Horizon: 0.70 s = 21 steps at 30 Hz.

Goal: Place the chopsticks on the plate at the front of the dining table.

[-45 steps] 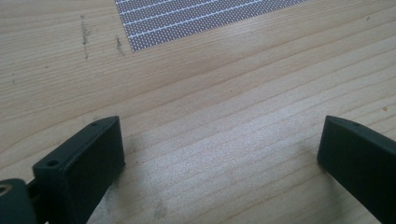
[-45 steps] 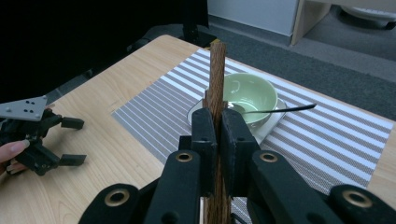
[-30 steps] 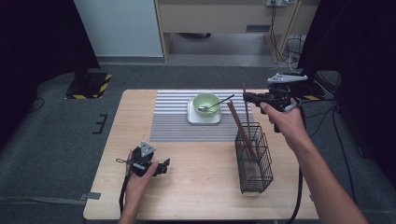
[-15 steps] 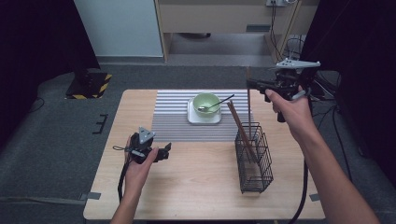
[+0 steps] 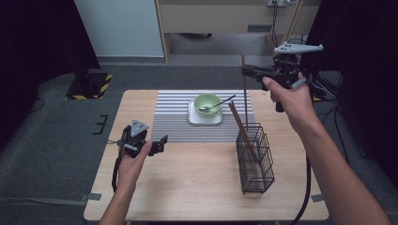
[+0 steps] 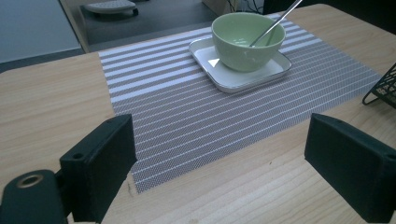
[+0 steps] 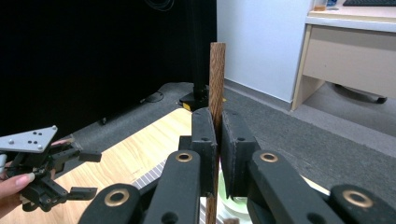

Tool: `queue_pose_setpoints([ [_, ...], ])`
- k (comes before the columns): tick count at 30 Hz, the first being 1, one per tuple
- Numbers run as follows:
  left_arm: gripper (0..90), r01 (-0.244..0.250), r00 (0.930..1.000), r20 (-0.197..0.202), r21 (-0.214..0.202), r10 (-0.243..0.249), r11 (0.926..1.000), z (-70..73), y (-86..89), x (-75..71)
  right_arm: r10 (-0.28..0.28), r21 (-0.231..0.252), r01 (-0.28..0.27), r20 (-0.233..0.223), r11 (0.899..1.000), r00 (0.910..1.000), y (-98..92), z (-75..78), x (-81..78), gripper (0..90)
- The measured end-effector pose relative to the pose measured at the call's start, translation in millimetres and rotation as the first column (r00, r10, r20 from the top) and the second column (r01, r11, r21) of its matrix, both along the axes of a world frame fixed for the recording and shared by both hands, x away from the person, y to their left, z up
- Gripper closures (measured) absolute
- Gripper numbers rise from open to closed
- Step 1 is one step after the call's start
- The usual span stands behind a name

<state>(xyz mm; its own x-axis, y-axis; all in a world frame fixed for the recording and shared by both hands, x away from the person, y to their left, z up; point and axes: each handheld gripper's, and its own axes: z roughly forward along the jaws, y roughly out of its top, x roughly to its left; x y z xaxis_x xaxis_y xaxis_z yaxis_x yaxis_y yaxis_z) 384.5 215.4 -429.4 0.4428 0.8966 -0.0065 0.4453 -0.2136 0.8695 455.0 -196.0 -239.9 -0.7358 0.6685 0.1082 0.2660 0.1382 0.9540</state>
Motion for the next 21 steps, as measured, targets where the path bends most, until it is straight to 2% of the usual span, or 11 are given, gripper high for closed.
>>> queue_pose_setpoints([
  [4,8.4,0.009,0.9995,0.029,-0.011,-0.009,0.9999,7.9,-1.4,-1.3,0.022,-0.004,-0.022,0.005,1.000,0.9998,17.9,-2.0,0.7,85.0],
  [12,8.4,0.028,0.9988,0.042,-0.045,-0.026,0.9986,12.4,-3.9,-2.1,0.037,0.009,-0.037,0.006,0.999,0.9993,31.1,-4.1,2.2,85.0],
  [13,8.4,0.034,0.9984,0.047,-0.051,-0.031,0.9981,13.0,-5.6,-1.4,0.041,0.029,-0.041,0.004,0.999,0.9991,35.4,-6.4,2.9,85.0],
  [16,8.4,0.046,0.9980,0.046,-0.062,-0.043,0.9970,12.4,-8.5,0.1,0.044,0.050,-0.044,-0.001,0.998,0.9990,39.7,-10.2,4.2,85.0],
  [18,9.9,0.081,0.9962,0.034,-0.043,-0.080,0.9958,9.9,-13.4,1.1,0.046,0.060,-0.046,-0.010,0.997,0.9989,50.7,-20.3,6.7,85.1],
  [21,9.8,0.090,0.9953,0.039,-0.035,-0.089,0.9953,7.8,-16.2,0.5,0.051,0.062,-0.051,-0.007,0.997,0.9986,56.1,-24.8,7.7,85.0],
])
